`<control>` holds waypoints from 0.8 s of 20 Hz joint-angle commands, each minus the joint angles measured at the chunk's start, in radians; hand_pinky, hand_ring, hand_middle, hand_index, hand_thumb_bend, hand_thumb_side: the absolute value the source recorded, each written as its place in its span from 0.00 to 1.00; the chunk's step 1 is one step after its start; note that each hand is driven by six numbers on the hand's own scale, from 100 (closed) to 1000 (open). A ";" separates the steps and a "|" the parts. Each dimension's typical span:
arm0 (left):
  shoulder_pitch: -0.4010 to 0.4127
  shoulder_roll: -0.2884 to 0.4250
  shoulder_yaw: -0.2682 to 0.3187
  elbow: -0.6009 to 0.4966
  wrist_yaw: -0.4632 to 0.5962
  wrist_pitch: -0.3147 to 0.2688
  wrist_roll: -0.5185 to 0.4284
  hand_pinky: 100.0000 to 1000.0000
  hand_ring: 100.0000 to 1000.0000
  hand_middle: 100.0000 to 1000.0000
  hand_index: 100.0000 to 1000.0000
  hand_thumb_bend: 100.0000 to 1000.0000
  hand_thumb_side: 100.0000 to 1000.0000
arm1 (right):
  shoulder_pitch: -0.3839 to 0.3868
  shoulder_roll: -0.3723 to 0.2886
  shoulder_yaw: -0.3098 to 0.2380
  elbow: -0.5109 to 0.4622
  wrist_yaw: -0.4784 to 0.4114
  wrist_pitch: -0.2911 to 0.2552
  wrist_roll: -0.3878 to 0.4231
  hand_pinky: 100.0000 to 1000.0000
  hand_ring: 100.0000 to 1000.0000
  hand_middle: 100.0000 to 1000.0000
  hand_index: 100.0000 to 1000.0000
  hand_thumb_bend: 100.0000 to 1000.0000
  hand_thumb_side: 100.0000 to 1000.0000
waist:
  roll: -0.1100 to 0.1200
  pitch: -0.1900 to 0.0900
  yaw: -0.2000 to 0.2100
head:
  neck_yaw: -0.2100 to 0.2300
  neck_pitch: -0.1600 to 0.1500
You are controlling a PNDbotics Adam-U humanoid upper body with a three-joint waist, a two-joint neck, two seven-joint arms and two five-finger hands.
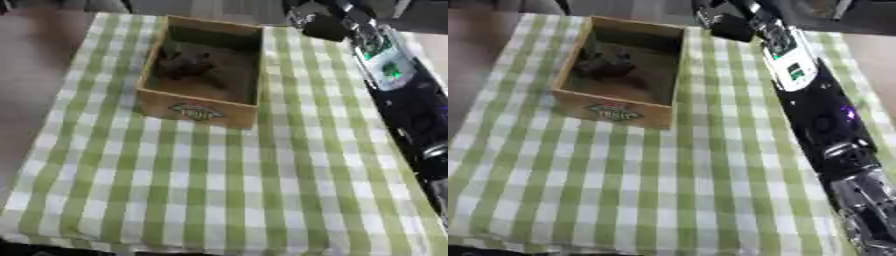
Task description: Pick up objects on the table and place them in the box.
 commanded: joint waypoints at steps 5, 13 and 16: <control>-0.002 0.018 0.012 -0.013 -0.005 -0.003 0.006 0.51 0.54 0.46 0.52 0.12 0.58 | 0.047 -0.079 -0.018 -0.075 -0.165 0.079 -0.075 0.66 0.79 0.66 0.87 0.00 0.53 | 0.007 -0.009 -0.012 | 0.013 0.006; 0.003 0.017 0.012 -0.013 -0.008 0.001 0.006 0.51 0.54 0.46 0.52 0.11 0.58 | 0.113 -0.106 -0.043 -0.127 -0.249 0.107 -0.091 0.64 0.78 0.64 0.85 0.00 0.54 | 0.005 -0.006 -0.027 | 0.019 0.006; 0.003 0.018 0.013 -0.013 -0.010 0.003 0.007 0.51 0.55 0.46 0.52 0.11 0.58 | 0.140 -0.114 -0.054 -0.148 -0.276 0.113 -0.096 0.63 0.77 0.62 0.85 0.00 0.55 | 0.002 -0.006 -0.032 | 0.021 0.006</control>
